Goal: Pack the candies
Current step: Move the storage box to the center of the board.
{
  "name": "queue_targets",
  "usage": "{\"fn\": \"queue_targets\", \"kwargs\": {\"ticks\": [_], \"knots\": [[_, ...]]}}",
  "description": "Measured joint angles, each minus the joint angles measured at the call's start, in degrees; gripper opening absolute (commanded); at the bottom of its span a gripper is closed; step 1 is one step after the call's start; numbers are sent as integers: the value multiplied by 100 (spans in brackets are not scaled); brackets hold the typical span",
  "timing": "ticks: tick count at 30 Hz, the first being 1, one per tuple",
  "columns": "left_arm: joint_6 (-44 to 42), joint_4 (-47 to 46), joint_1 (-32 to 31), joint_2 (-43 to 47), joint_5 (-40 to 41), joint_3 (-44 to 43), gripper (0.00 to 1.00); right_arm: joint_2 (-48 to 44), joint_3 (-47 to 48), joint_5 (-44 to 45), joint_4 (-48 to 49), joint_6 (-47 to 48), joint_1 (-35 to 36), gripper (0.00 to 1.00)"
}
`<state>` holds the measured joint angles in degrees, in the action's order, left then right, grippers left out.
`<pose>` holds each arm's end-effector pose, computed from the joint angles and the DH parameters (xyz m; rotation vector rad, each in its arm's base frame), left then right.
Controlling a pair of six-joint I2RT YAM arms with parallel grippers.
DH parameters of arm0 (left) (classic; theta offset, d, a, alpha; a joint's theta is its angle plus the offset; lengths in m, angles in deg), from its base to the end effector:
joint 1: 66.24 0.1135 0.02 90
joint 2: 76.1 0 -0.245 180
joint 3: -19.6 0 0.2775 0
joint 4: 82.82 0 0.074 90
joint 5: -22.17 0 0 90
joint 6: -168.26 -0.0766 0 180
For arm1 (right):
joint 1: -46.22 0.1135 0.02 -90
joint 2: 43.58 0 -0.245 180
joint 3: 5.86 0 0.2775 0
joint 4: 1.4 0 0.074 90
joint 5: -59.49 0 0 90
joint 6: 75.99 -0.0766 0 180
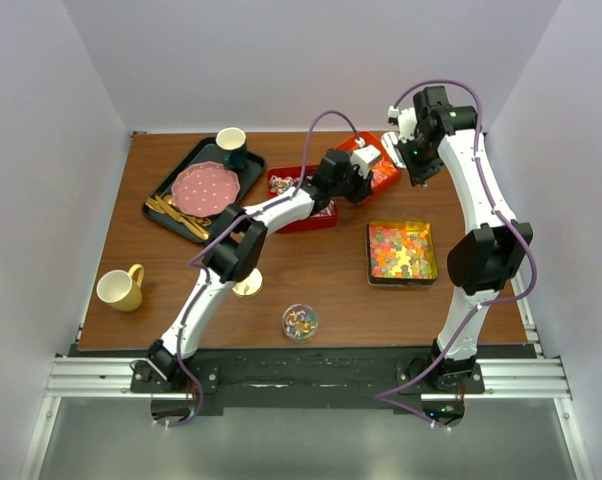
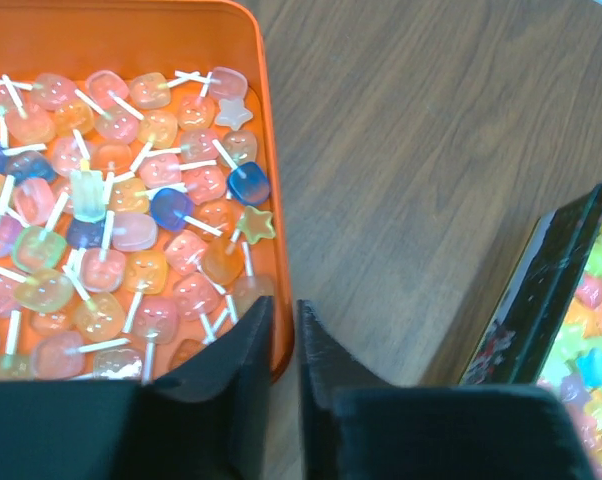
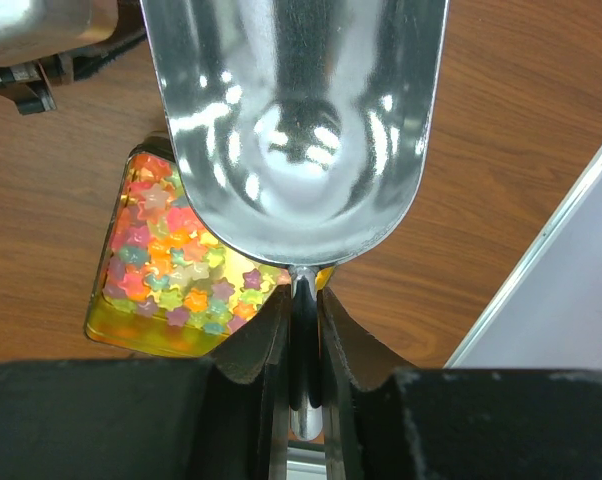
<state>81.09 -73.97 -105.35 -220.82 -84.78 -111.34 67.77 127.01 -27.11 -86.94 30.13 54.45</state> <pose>0.4712 -0.4119 0.1322 0.8189 1.8556 -0.7623 0.4295 0.0575 0.3082 -0.5495 2.6341 -0.1224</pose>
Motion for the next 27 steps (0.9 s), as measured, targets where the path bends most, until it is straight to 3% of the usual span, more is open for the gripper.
{"fn": "queue_targets", "kwargs": {"ticks": [5,16,27], "knots": [[-313,90,122,24,-505,4,4,0,0,-15,-2,0,0,0],[-1628,1300,439,682,-1327,529,2,2,4,-146,-20,26,0,0],[-3005,2179,455,2210,-1558,2465,0,0,37,-304,-52,70,0,0]]}}
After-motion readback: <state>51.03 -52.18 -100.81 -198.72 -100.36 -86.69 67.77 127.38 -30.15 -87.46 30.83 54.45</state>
